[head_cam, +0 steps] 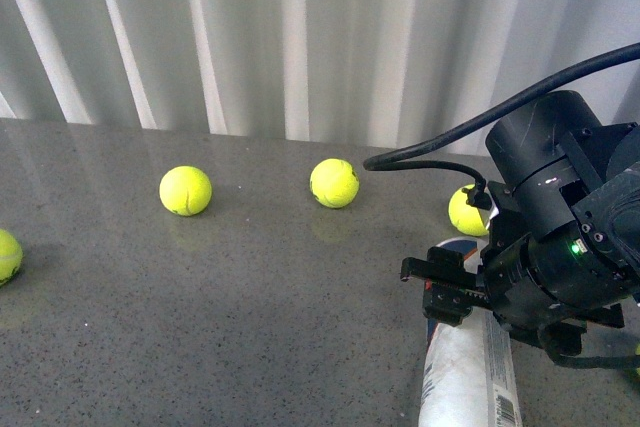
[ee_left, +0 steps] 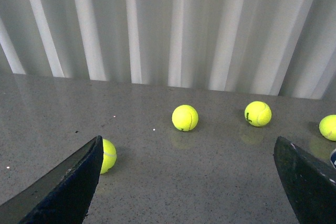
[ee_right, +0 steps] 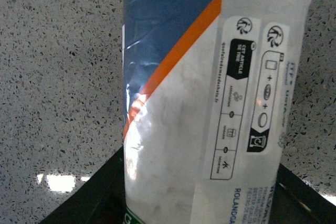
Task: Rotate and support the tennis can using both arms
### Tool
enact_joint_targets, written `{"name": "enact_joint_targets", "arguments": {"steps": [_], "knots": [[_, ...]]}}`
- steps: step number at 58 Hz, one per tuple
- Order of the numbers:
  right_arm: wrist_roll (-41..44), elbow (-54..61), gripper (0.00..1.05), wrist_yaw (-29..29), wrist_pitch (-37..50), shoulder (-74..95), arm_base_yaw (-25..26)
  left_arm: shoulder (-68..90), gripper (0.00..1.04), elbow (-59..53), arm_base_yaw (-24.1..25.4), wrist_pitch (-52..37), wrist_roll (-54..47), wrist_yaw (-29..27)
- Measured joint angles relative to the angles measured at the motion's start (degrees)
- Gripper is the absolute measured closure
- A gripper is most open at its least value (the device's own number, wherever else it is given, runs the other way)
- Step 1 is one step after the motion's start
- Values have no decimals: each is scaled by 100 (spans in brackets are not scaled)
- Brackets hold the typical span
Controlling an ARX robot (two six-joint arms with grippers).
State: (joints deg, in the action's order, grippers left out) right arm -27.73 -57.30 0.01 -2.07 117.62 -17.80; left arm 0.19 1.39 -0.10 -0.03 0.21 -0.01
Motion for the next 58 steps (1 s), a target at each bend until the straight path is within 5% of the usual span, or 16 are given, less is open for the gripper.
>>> {"name": "enact_joint_targets", "arguments": {"steps": [22, 58], "knots": [[24, 24, 78, 37, 24, -31, -50, 0, 7, 0, 0, 0, 0, 0], [295, 103, 93, 162, -321, -684, 44, 0, 7, 0, 0, 0, 0, 0]]}}
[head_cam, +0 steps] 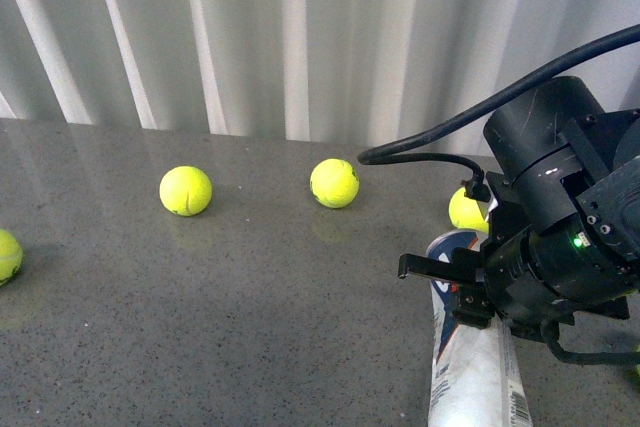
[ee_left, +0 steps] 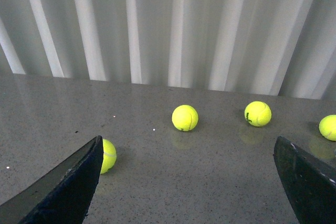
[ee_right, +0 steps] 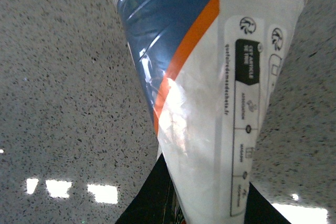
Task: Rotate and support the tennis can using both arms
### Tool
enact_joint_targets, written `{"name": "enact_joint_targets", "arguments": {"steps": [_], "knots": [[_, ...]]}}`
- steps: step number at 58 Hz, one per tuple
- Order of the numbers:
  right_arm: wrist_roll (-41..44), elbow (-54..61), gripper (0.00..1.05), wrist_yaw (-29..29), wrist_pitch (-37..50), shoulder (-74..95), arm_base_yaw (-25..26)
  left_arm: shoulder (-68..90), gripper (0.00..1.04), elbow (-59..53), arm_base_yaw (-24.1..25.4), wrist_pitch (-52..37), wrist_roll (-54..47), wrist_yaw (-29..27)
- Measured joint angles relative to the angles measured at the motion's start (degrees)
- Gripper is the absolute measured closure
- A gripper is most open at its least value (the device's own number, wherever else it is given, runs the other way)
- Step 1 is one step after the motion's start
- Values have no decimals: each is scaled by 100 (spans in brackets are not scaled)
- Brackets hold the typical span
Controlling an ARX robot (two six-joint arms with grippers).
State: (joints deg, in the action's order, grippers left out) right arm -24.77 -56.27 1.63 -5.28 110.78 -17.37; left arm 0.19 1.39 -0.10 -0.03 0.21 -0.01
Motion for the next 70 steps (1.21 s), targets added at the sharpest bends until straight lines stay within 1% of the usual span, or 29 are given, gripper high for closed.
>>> {"name": "enact_joint_targets", "arguments": {"steps": [6, 11, 21, 22, 24, 29, 30, 31, 35, 39, 43, 51, 57, 64, 70], "knots": [[339, -87, 93, 144, -249, -369, 232, 0, 7, 0, 0, 0, 0, 0], [1025, -155, 93, 155, -354, -785, 492, 0, 7, 0, 0, 0, 0, 0], [2636, -13, 93, -223, 127, -1250, 588, 0, 7, 0, 0, 0, 0, 2], [2922, 22, 93, -310, 210, -1279, 592, 0, 7, 0, 0, 0, 0, 2], [3093, 61, 93, -387, 297, -1298, 599, 0, 7, 0, 0, 0, 0, 2], [4048, 249, 93, -645, 651, -1307, 588, 0, 7, 0, 0, 0, 0, 0], [4098, 275, 93, -695, 691, -1305, 586, 0, 7, 0, 0, 0, 0, 0], [4363, 332, 93, -780, 758, -1303, 579, 0, 7, 0, 0, 0, 0, 0], [4868, 428, 93, -859, 831, -1274, 546, 0, 7, 0, 0, 0, 0, 0], [5668, 562, 93, -979, 1062, -1167, 470, 0, 7, 0, 0, 0, 0, 2], [6166, 577, 93, -1049, 1296, -997, 391, 0, 7, 0, 0, 0, 0, 2], [6798, 498, 93, -1209, 1497, -570, 129, 0, 7, 0, 0, 0, 0, 0], [7206, 358, 93, -1342, 1637, -162, -173, 0, 7, 0, 0, 0, 0, 2], [7871, 136, 93, -1408, 1650, 254, -496, 0, 7, 0, 0, 0, 0, 2], [8183, -33, 93, -1563, 1528, 455, -640, 0, 7, 0, 0, 0, 0, 2]]}}
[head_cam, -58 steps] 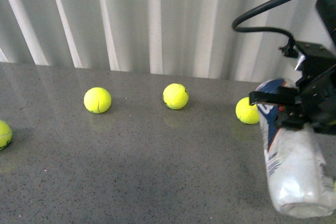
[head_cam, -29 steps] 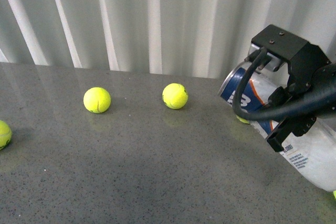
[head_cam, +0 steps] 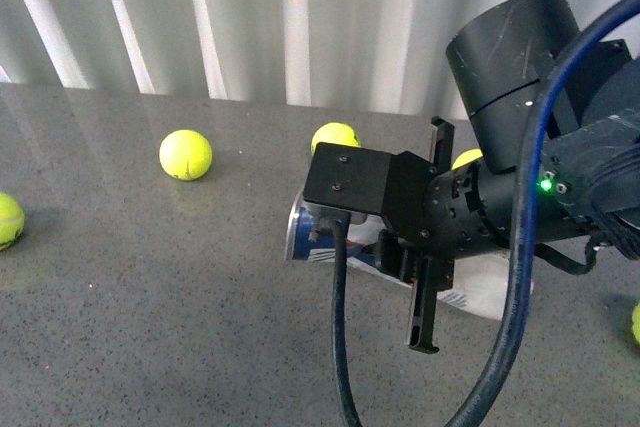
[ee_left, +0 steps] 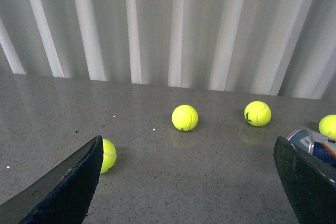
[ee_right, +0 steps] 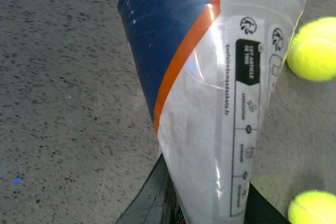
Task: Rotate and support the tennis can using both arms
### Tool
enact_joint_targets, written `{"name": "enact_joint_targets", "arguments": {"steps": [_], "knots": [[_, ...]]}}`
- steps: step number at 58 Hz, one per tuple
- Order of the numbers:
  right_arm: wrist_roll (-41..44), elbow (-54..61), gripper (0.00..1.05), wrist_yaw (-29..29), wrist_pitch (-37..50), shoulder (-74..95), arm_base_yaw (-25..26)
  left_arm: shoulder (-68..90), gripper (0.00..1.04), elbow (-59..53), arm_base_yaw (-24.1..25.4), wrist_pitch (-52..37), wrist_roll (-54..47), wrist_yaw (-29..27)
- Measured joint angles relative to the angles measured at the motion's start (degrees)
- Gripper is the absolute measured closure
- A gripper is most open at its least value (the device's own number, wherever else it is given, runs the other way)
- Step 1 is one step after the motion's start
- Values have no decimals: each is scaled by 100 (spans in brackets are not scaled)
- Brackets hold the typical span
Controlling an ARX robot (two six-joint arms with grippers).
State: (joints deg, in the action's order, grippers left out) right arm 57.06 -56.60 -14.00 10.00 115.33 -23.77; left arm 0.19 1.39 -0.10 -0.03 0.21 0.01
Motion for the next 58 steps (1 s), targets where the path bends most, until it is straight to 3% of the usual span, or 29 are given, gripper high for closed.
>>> {"name": "enact_joint_targets", "arguments": {"steps": [23, 58], "knots": [[726, -726, 93, -179, -125, 588, -240, 0, 7, 0, 0, 0, 0, 0], [289, -1816, 95, -227, -256, 1392, -850, 0, 7, 0, 0, 0, 0, 0]]}}
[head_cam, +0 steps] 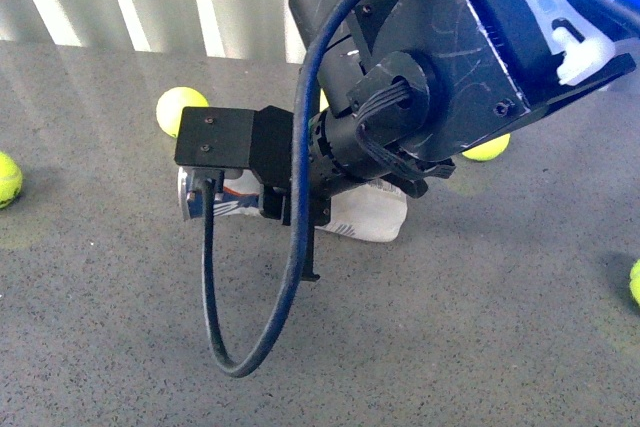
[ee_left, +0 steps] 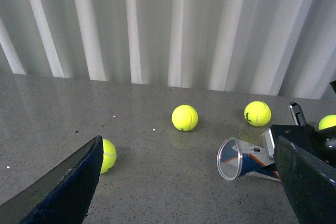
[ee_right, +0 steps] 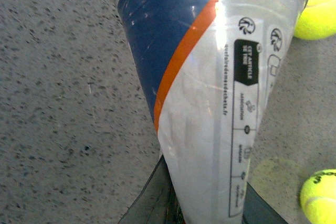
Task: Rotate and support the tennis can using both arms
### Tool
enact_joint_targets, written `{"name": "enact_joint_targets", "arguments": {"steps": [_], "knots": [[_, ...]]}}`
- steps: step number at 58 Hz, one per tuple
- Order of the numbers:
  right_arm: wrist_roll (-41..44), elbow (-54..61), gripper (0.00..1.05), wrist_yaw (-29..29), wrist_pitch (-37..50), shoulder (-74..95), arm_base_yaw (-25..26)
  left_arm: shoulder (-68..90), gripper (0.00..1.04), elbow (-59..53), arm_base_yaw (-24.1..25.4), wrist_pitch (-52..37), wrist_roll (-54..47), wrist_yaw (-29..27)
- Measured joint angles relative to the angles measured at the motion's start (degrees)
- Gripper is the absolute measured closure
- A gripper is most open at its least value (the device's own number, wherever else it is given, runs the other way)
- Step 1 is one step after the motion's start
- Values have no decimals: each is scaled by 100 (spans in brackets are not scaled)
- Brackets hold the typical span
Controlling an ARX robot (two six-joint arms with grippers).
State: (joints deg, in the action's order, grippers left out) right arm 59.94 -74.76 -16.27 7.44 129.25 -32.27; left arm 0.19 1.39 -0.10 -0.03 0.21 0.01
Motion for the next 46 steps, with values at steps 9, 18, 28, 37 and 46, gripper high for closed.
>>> {"name": "enact_joint_targets", "arguments": {"steps": [9, 18, 28, 37, 46], "knots": [[-105, -114, 95, 81, -225, 76, -103, 0, 7, 0, 0, 0, 0, -2], [-186, -131, 95, 149, -136, 105, -81, 0, 7, 0, 0, 0, 0, 0], [-173, -131, 86, 221, -227, 105, -37, 0, 7, 0, 0, 0, 0, -2], [-286, -111, 62, 214, -286, 105, -26, 0, 7, 0, 0, 0, 0, -2], [-439, -76, 34, 212, -245, 105, -31, 0, 7, 0, 0, 0, 0, -2]]}}
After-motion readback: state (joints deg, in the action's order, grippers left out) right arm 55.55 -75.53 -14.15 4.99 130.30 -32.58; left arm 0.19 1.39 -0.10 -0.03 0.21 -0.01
